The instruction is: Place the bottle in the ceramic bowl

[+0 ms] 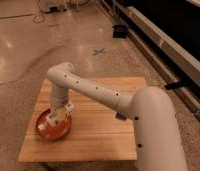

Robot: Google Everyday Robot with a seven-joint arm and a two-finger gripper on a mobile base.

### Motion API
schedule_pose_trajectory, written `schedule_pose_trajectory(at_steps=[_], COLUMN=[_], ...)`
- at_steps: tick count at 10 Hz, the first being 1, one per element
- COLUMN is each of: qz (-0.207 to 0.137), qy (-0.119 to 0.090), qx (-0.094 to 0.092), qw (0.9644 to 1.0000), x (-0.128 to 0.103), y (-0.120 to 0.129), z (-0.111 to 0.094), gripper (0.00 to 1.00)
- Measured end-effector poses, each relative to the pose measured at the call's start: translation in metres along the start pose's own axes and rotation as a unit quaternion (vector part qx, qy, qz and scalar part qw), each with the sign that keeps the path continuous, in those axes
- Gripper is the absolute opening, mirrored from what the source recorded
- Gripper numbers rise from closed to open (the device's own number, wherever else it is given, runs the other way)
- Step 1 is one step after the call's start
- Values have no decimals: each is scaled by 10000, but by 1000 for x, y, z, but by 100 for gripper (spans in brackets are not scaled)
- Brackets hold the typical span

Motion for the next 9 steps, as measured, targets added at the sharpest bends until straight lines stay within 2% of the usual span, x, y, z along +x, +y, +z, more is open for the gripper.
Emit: schedule_pose_trajectory(at_steps=[1,4,5,9], qz=[-64,-347,-350,-344], qy=[30,84,84,78], qx=[46,229,241,254], qw=[10000,9991,9991,9991], x=[1,4,4,3], y=[6,33,34,33], z=[5,27,27,27], gripper=[42,74,79,80])
